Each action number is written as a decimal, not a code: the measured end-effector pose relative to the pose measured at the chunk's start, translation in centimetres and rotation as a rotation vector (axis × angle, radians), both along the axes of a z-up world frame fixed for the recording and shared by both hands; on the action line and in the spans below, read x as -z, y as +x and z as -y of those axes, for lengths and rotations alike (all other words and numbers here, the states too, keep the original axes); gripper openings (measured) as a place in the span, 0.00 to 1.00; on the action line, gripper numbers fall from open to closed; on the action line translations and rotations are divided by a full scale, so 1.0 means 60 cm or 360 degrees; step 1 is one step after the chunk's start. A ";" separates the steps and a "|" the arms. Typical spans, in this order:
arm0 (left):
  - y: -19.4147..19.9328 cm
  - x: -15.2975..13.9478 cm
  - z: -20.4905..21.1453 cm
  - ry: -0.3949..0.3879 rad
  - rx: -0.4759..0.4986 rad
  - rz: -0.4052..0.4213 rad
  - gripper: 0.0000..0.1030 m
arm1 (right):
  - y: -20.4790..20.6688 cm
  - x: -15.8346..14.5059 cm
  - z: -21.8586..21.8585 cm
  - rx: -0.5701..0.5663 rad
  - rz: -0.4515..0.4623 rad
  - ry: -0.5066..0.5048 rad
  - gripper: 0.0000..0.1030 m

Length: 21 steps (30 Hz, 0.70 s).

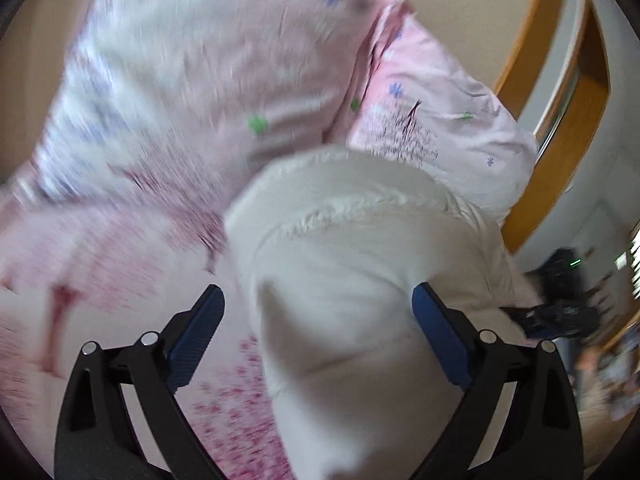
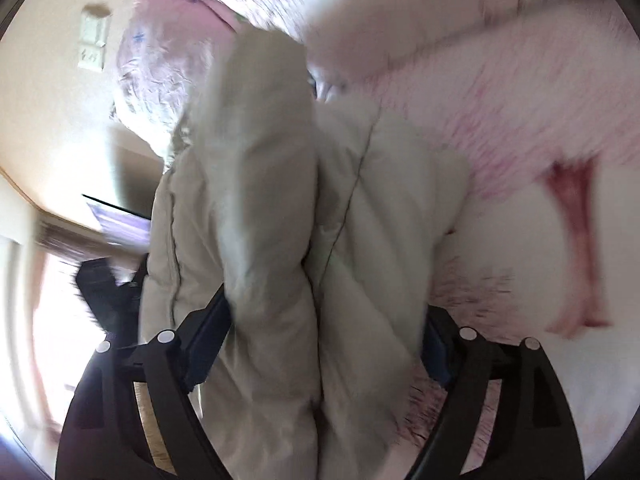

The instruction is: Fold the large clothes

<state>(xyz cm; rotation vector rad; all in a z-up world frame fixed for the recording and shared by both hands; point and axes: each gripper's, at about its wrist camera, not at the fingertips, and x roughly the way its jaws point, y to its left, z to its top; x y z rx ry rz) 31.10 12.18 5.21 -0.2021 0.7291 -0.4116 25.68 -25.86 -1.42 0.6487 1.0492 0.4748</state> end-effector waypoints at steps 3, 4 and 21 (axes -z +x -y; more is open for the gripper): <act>-0.060 -0.031 0.006 0.0122 -0.0035 0.0172 0.92 | -0.068 -0.052 0.008 0.0166 0.0269 -0.0228 0.75; -0.074 -0.037 0.010 0.0141 -0.0033 0.0201 0.92 | -0.097 -0.069 0.005 0.0208 0.0382 -0.0282 0.64; -0.145 0.018 0.086 0.0326 0.0173 0.0144 0.96 | -0.171 -0.001 -0.127 -0.0079 0.0393 -0.0639 0.20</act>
